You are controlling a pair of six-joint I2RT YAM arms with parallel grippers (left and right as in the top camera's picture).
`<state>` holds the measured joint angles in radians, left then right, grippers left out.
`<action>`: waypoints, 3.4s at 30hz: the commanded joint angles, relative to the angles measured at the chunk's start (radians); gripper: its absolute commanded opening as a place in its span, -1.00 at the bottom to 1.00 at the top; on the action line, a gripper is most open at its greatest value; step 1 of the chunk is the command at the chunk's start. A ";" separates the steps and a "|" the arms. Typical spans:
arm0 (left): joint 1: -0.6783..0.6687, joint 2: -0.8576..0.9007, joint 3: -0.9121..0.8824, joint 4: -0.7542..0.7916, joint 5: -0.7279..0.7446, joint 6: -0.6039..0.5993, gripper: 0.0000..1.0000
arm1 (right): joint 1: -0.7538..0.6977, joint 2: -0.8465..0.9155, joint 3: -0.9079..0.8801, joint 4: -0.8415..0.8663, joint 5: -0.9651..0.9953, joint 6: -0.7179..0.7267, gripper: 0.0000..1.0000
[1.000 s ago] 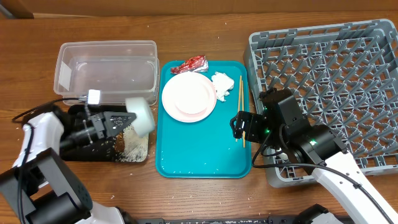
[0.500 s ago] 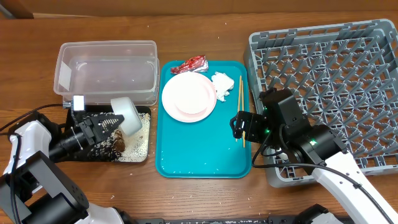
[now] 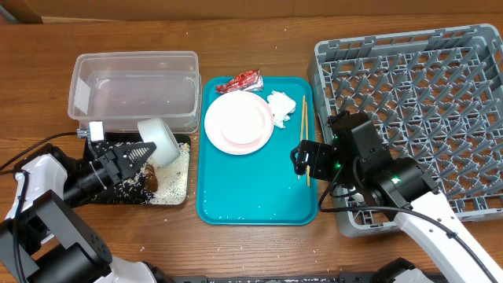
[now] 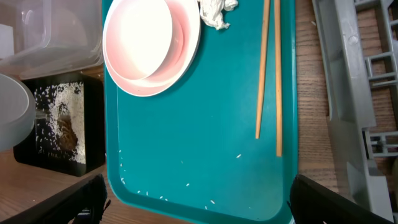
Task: Sort waste into correct bins and load items into the dishwasher
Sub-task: 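Tip the rice bowl over the black tray to dump scraps, then return the empty grey bowl onto the teal tray, then grasp the red snack wrapper with the left gripper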
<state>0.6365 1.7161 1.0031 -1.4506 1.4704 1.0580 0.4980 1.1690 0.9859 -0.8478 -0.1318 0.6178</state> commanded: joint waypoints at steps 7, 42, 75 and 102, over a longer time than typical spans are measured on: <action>-0.012 0.006 -0.008 -0.100 0.009 0.071 -0.92 | -0.004 -0.007 0.021 0.009 -0.019 0.005 0.96; -0.571 -0.124 0.099 -0.169 -0.045 0.098 -0.92 | -0.004 -0.030 0.024 0.050 -0.026 0.005 0.97; -1.340 -0.152 0.053 0.565 -1.530 -1.509 -0.31 | -0.004 -0.030 0.024 0.028 -0.045 0.004 0.99; -1.038 0.196 0.585 0.883 -1.492 -1.056 0.40 | -0.004 -0.029 0.023 0.027 -0.056 0.004 1.00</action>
<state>-0.4301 1.7889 1.4723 -0.5396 -0.0624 -0.0639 0.4980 1.1603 0.9859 -0.8242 -0.1802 0.6186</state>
